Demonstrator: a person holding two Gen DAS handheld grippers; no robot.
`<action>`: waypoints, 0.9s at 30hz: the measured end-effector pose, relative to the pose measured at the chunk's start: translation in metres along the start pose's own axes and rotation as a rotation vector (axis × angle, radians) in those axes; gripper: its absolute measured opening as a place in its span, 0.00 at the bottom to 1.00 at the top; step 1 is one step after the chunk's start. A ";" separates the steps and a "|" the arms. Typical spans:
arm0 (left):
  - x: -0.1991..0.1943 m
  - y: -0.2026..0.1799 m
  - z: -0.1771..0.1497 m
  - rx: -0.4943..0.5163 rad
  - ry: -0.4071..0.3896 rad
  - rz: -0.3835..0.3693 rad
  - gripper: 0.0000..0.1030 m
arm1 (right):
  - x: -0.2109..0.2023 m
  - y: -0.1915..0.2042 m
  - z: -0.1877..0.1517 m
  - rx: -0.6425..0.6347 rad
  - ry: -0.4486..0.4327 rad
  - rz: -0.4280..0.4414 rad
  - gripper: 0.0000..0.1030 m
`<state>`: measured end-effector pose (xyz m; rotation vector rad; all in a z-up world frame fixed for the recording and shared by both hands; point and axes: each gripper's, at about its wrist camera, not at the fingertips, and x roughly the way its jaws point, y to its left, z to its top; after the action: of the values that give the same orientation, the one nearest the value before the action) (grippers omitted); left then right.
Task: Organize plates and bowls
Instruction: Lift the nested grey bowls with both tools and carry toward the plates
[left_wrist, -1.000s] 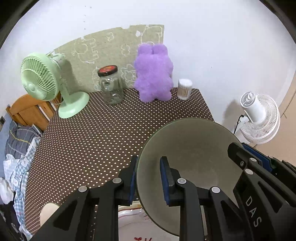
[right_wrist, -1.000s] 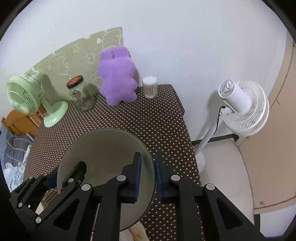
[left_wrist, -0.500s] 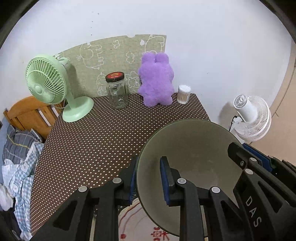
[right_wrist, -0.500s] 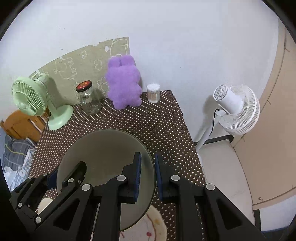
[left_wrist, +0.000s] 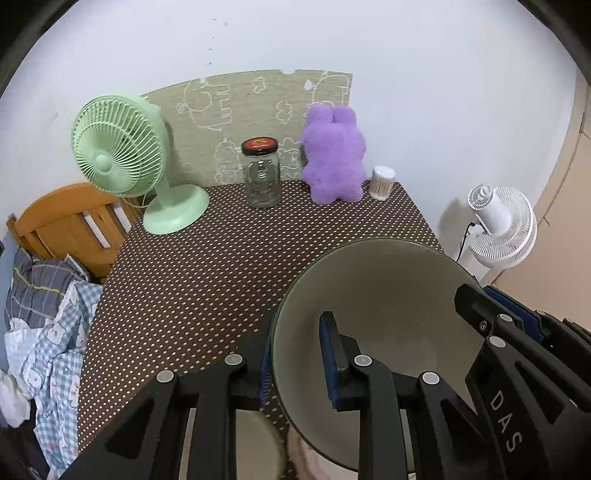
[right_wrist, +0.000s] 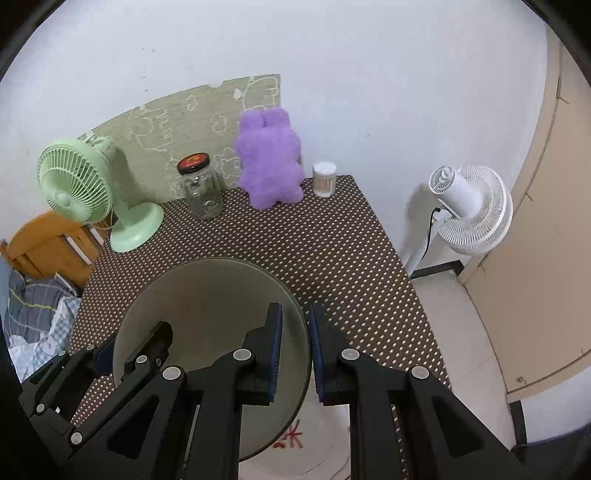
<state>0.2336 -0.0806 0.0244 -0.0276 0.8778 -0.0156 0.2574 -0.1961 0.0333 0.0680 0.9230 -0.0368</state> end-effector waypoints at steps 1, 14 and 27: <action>-0.001 0.004 -0.002 -0.001 0.001 0.000 0.20 | -0.002 0.005 -0.003 0.000 0.000 0.000 0.18; -0.016 0.060 -0.026 0.013 0.000 0.000 0.20 | -0.017 0.060 -0.034 0.009 0.000 0.004 0.18; -0.007 0.096 -0.053 0.008 0.054 0.010 0.20 | -0.008 0.096 -0.064 0.003 0.047 0.010 0.18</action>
<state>0.1883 0.0142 -0.0067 -0.0150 0.9315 -0.0107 0.2071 -0.0952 0.0051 0.0763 0.9694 -0.0279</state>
